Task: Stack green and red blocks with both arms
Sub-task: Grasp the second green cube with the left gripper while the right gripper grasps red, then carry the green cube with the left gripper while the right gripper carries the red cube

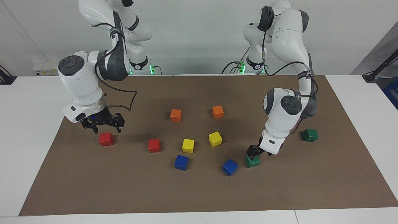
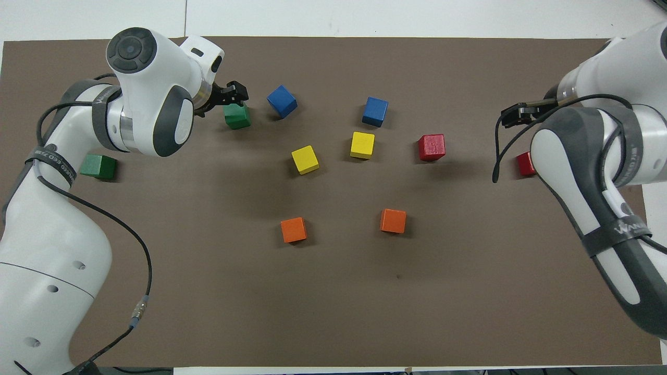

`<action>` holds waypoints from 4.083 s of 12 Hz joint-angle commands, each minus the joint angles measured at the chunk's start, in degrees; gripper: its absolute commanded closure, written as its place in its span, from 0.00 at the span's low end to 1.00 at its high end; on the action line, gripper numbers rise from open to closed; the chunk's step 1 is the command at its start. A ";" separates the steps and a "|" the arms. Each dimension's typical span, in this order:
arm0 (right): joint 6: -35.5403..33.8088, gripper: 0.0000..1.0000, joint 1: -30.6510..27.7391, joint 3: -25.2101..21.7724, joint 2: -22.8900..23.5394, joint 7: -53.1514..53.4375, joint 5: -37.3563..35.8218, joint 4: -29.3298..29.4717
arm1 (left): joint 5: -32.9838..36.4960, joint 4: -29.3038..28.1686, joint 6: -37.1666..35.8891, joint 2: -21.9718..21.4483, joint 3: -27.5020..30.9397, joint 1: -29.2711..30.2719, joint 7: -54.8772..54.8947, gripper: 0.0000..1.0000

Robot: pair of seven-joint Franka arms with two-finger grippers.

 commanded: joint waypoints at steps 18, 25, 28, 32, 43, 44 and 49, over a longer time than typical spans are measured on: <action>16.92 0.18 9.07 2.23 1.50 10.26 0.02 -10.14 | 5.83 -1.30 1.08 -0.38 1.45 0.32 -2.72 1.00; 23.26 0.16 8.55 2.23 -0.18 6.73 0.02 -17.19 | 4.77 -10.43 -7.47 -12.43 1.27 17.09 37.55 1.00; 24.93 0.14 8.37 2.23 0.53 6.73 0.02 -17.63 | 4.69 -15.08 -4.15 -14.01 1.36 21.51 49.20 1.00; 27.74 0.10 8.11 2.23 2.55 7.16 0.02 -17.10 | 4.69 -20.55 1.84 -15.51 1.27 22.75 54.30 1.00; 30.03 0.08 8.46 2.23 6.15 7.60 1.95 -16.05 | -3.40 -27.05 7.20 -18.50 1.27 25.29 57.31 1.00; 30.55 0.08 8.54 2.23 6.68 7.52 1.95 -16.05 | -3.40 -28.36 9.04 -18.59 1.27 25.29 57.14 1.00; 31.17 0.09 8.46 2.23 7.65 7.52 1.95 -16.05 | -3.40 -30.31 10.99 -19.21 1.36 24.94 57.48 0.67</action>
